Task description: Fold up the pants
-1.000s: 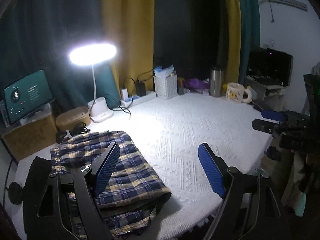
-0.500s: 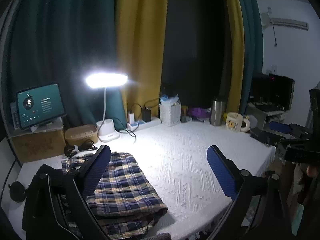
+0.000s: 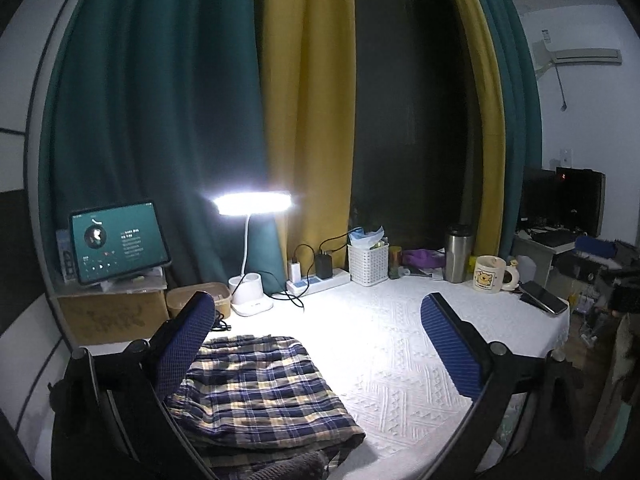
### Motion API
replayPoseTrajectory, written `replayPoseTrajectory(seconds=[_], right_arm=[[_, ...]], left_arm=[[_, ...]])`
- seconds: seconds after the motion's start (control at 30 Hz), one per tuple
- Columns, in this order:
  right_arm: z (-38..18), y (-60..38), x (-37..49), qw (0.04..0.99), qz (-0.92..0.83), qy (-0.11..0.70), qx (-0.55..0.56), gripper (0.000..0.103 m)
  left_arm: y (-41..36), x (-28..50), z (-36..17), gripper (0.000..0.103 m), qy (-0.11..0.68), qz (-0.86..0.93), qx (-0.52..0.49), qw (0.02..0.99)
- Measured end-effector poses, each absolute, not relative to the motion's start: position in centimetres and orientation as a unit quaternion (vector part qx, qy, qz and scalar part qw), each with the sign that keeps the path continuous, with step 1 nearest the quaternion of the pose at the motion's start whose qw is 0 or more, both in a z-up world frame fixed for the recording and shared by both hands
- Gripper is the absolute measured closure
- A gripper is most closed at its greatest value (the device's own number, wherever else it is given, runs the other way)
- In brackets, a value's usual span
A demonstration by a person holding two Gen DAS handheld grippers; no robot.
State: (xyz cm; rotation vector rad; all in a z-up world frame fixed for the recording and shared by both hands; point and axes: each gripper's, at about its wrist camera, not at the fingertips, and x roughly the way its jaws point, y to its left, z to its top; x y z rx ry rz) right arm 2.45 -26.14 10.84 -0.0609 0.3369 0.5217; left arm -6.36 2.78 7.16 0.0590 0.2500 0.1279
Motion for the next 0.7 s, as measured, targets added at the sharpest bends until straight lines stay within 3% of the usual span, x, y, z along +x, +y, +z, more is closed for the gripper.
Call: replayPoseTrajectory(seconds=[0.7], right_arm=[[10.6, -26.2, 2.9, 0.954, 0.245, 0.173, -0.016, 0.0]], left_arm=[[4.2, -7.5, 7.4, 0.001, 0.117, 0.125, 0.035, 0.985]])
